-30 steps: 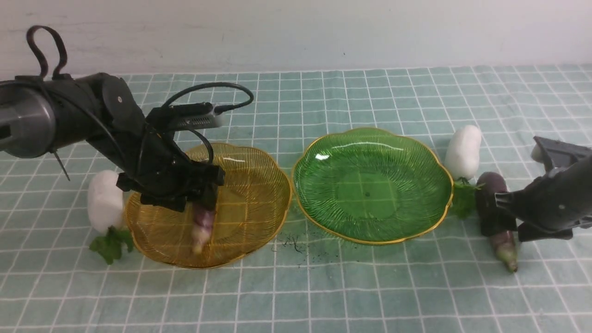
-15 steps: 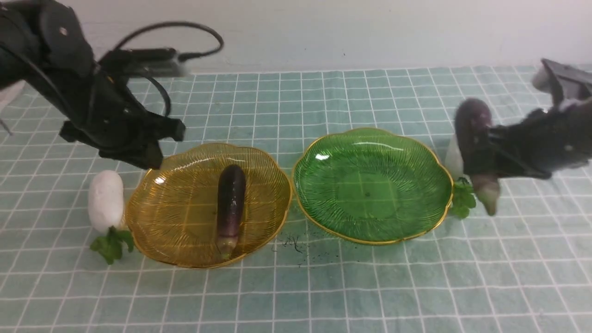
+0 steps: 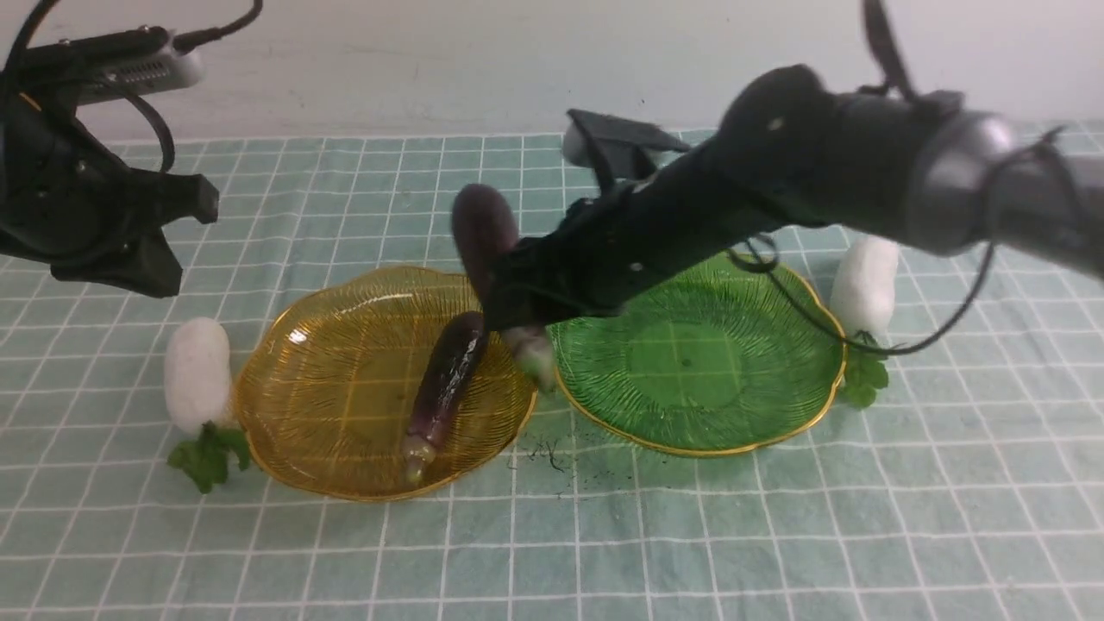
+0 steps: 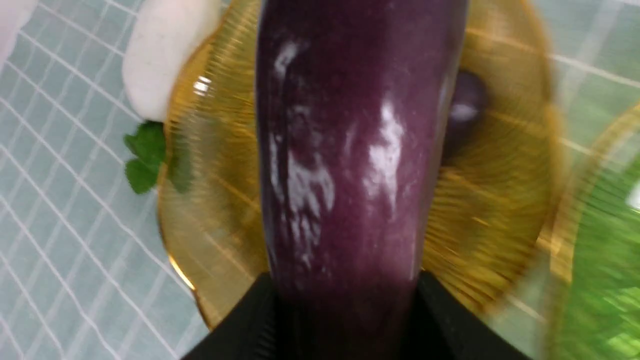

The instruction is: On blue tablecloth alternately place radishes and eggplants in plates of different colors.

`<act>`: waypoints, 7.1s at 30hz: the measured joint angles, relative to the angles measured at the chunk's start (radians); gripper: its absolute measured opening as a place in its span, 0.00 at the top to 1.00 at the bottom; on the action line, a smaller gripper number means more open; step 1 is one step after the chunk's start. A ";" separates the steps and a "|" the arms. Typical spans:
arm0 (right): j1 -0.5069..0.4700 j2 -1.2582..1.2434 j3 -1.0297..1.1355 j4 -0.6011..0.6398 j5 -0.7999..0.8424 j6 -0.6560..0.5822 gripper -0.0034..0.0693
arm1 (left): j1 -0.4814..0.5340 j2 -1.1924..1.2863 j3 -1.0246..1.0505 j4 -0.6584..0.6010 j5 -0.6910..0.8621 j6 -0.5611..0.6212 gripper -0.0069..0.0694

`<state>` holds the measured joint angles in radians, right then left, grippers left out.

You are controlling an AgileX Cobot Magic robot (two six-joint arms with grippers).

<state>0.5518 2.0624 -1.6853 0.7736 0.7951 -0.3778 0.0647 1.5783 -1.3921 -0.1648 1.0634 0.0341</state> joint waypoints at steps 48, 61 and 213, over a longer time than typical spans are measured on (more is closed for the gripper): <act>-0.144 -0.209 -0.335 -0.665 0.475 0.290 0.97 | 0.163 0.341 0.096 -0.136 -0.383 0.040 0.08; -0.339 -0.213 -0.329 -0.715 0.474 0.343 0.97 | 0.156 0.348 -0.030 -0.118 -0.271 0.039 0.35; -0.366 -2.079 1.285 -0.570 -0.724 0.195 0.97 | -0.387 -1.295 0.852 0.103 -0.555 0.042 0.92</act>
<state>0.1858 -0.0171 -0.4003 0.2033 0.0709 -0.1828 -0.3223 0.2837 -0.5399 -0.0615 0.5080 0.0765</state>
